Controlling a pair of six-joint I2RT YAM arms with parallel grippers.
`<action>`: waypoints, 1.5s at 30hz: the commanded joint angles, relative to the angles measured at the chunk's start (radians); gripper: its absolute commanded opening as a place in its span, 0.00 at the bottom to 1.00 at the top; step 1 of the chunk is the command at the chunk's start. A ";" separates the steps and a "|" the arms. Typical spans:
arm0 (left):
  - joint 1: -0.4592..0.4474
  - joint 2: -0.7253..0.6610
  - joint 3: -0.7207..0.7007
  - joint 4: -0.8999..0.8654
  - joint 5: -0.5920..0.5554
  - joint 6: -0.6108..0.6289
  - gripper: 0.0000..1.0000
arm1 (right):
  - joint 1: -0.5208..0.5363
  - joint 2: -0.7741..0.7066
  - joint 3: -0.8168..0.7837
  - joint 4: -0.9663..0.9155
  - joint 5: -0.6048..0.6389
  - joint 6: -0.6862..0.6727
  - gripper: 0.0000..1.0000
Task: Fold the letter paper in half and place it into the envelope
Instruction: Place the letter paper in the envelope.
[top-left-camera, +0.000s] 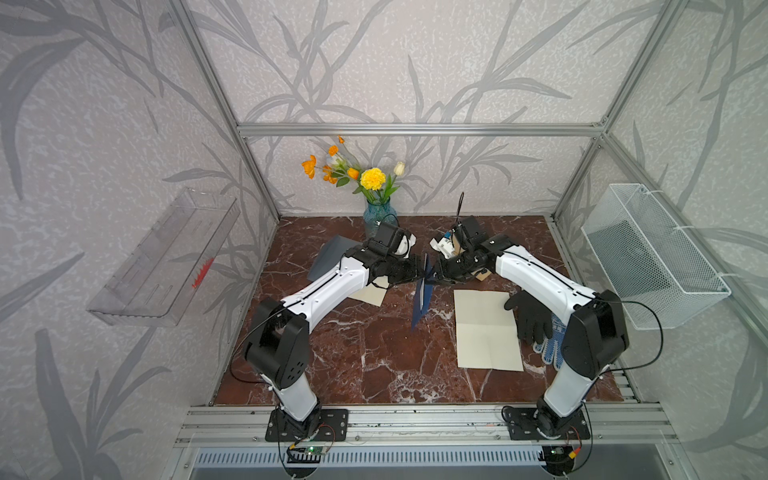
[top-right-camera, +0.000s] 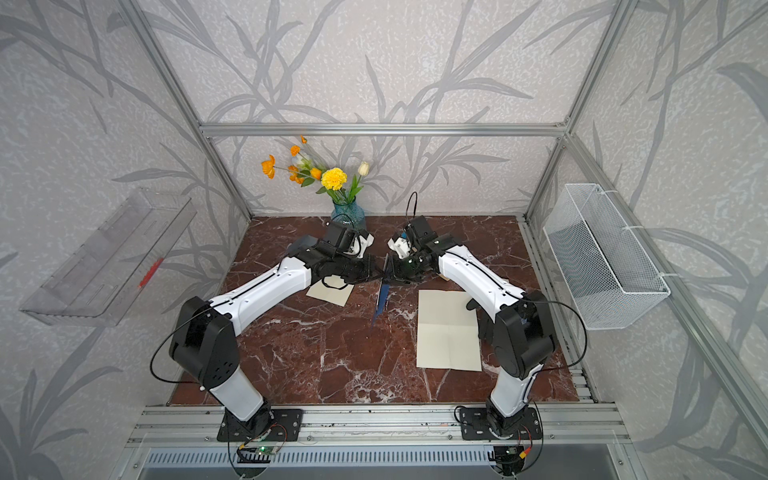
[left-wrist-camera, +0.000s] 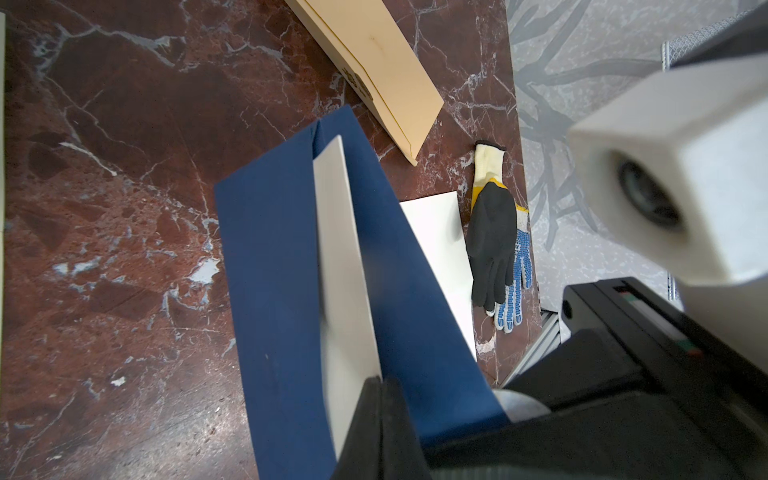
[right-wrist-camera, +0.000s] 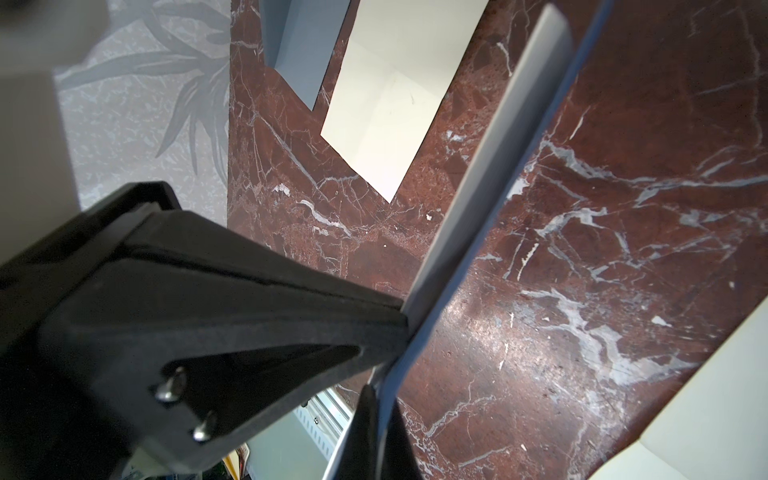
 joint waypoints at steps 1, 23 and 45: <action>-0.022 0.018 -0.019 -0.002 0.003 0.012 0.00 | 0.005 -0.041 0.042 0.027 -0.016 0.002 0.00; -0.054 -0.016 -0.111 0.097 0.043 -0.023 0.00 | -0.035 -0.028 0.029 0.027 -0.038 0.011 0.00; -0.050 -0.222 -0.146 0.045 -0.044 -0.064 0.96 | -0.070 -0.016 -0.054 0.084 -0.082 0.055 0.00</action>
